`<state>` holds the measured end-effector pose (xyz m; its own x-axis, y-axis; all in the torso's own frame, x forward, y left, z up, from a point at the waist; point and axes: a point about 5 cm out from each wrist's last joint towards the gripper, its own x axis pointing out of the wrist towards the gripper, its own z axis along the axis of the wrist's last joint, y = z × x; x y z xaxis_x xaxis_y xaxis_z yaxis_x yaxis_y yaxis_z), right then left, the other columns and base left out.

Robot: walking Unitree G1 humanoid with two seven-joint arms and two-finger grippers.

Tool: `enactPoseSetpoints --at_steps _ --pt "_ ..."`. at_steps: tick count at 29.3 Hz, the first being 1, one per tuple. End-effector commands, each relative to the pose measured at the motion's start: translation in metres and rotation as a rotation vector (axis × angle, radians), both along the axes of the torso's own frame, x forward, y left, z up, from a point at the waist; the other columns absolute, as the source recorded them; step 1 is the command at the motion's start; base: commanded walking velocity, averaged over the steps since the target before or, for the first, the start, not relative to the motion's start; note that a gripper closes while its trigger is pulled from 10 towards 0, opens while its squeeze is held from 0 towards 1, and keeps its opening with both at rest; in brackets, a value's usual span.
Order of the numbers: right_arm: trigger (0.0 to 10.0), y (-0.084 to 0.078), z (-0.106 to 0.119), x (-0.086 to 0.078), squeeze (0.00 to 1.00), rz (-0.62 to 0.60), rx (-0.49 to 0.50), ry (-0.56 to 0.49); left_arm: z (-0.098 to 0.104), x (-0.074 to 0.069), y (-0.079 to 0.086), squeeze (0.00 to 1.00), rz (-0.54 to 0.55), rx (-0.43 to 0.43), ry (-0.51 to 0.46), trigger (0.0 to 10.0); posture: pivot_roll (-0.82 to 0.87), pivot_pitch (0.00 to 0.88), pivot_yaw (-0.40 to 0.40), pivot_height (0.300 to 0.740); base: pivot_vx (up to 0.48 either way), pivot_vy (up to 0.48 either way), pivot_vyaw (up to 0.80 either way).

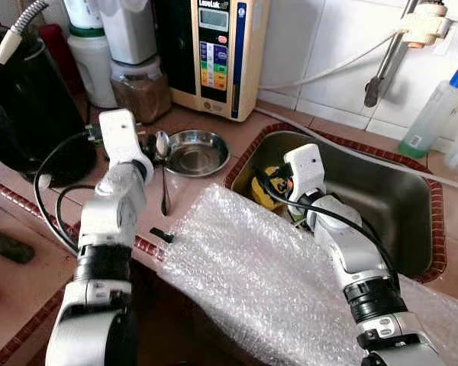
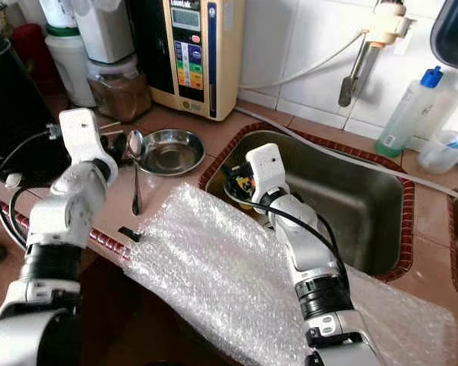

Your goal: Kitchen organization

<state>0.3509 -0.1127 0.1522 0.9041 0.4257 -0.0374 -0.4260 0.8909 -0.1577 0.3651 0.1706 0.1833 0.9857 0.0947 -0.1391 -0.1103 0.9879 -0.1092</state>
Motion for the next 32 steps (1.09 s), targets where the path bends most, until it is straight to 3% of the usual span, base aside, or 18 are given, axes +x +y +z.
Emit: enactPoseSetpoints --at_steps 1,8,20,25,26,27,28,32 --pt "10.0 0.0 0.002 0.0 0.0 0.009 -0.007 -0.009 0.007 -0.007 -0.003 1.0 -0.002 0.006 -0.011 10.0 0.15 0.0 -0.012 0.74 0.0 0.0 0.0" --pt "10.0 0.0 -0.001 -0.002 0.0 0.01 -0.011 -0.001 -0.006 -0.024 -0.006 1.0 0.001 -0.022 0.049 10.0 0.15 0.0 -0.013 0.74 0.0 0.0 0.0" --pt "10.0 0.001 0.0 -0.001 0.0 0.013 -0.017 -0.007 -0.018 -0.031 -0.017 1.0 -0.054 -0.043 0.124 10.0 0.14 0.0 -0.006 0.74 0.0 0.0 0.0" --pt "10.0 0.0 0.0 -0.002 0.0 0.01 -0.019 -0.009 -0.019 -0.031 -0.022 1.0 -0.098 -0.008 0.136 10.0 0.13 0.0 -0.005 0.74 0.0 0.0 0.0" --pt "10.0 -0.001 0.0 -0.002 0.0 0.009 -0.02 -0.008 -0.02 -0.032 -0.023 0.85 -0.109 0.009 0.151 10.0 0.13 0.0 -0.005 0.74 0.0 0.0 0.0" --pt "10.0 -0.001 0.0 -0.002 0.0 0.008 -0.02 -0.008 -0.02 -0.032 -0.024 0.51 -0.114 0.011 0.159 10.0 0.13 0.0 -0.005 0.74 0.0 0.0 0.0" --pt "10.0 -0.001 0.0 -0.002 0.0 0.008 -0.02 -0.008 -0.021 -0.032 -0.026 0.0 -0.124 0.016 0.166 10.0 0.13 0.0 -0.005 0.74 0.0 0.0 0.0" --pt "10.0 -0.002 0.0 -0.002 0.0 0.009 -0.021 -0.008 -0.029 -0.034 -0.031 0.0 -0.161 0.025 0.207 10.0 0.13 0.0 -0.003 0.74 0.0 0.0 0.0"
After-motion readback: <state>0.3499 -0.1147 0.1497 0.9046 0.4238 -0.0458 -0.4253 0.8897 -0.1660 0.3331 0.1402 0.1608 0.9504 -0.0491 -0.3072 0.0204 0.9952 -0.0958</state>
